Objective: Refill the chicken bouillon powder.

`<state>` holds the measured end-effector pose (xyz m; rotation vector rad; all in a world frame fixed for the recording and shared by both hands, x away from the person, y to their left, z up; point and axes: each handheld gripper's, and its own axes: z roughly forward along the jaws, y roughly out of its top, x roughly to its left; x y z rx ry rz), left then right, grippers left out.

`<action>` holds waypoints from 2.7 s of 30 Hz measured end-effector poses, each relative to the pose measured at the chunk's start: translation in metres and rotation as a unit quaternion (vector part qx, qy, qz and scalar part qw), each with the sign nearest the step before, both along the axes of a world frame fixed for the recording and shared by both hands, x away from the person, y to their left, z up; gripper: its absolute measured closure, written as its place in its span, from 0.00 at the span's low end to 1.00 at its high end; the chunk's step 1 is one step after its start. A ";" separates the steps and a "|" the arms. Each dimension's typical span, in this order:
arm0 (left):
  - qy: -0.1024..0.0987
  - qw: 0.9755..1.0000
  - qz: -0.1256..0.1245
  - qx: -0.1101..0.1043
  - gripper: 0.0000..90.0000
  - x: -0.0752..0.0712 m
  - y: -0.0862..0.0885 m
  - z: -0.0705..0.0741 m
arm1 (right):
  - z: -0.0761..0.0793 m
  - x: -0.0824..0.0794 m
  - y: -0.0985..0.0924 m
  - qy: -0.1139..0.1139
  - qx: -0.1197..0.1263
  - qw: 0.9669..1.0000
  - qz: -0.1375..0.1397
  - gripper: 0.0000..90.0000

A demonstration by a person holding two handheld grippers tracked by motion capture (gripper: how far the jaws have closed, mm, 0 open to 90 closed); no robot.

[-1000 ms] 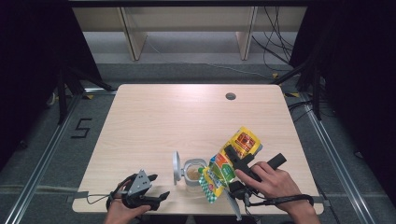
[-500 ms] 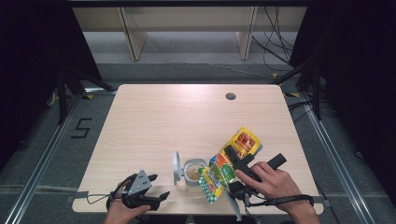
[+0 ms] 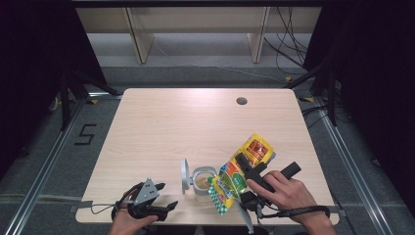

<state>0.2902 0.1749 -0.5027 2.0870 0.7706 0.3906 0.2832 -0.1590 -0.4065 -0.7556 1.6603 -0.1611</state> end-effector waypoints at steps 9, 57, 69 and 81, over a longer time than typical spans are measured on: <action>-0.002 1.000 -0.003 0.013 0.28 0.001 0.002 0.001 | 0.004 -0.002 -0.004 -0.003 0.000 1.000 -0.003 0.50; 0.003 1.000 -0.007 0.011 0.28 0.001 0.001 0.000 | 0.005 -0.008 -0.006 -0.001 0.005 1.000 -0.001 0.51; 0.006 1.000 -0.007 0.010 0.28 0.001 0.000 0.000 | 0.001 -0.004 -0.003 0.001 0.004 1.000 0.004 0.51; 0.004 1.000 -0.009 0.013 0.28 0.001 0.001 0.001 | 0.000 -0.003 0.001 0.005 0.006 1.000 0.010 0.51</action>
